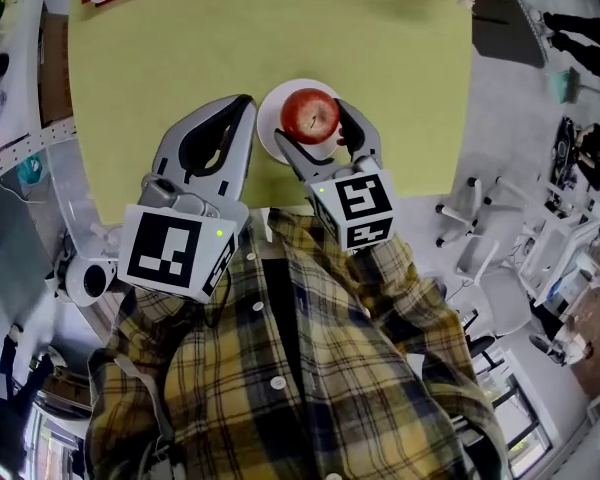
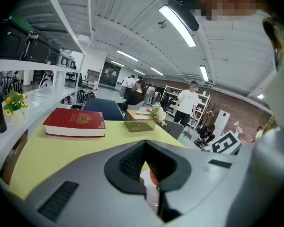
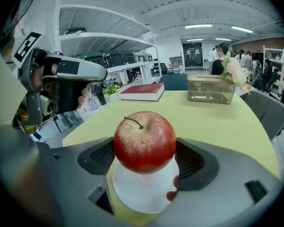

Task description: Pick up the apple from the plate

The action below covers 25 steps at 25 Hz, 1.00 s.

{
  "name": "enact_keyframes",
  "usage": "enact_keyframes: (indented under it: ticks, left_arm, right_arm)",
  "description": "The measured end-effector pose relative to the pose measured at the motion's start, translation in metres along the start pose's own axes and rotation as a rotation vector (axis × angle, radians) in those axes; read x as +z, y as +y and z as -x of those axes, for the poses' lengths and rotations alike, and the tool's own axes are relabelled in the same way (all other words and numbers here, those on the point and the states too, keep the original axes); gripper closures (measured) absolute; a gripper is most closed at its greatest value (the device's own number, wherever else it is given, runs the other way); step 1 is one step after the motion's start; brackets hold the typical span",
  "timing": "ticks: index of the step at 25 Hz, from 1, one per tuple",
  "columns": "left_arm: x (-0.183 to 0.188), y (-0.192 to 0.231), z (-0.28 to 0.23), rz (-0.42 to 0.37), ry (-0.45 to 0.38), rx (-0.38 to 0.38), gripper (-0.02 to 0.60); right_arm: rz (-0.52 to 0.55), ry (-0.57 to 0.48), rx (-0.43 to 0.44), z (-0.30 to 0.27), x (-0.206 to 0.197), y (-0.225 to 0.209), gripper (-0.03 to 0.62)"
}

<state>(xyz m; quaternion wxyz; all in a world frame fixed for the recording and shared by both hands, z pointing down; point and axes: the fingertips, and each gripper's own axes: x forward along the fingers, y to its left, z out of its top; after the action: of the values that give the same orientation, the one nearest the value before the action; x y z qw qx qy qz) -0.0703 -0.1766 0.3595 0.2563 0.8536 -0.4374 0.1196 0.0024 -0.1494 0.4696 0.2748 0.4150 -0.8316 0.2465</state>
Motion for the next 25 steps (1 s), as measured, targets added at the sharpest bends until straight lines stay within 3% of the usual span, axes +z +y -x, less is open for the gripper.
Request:
enact_keyframes:
  ticks: [25]
  left_arm:
    - [0.109, -0.008, 0.040, -0.059, -0.217, 0.020, 0.577]
  right_arm:
    - [0.089, -0.186, 0.080, 0.070, 0.128, 0.032, 0.215]
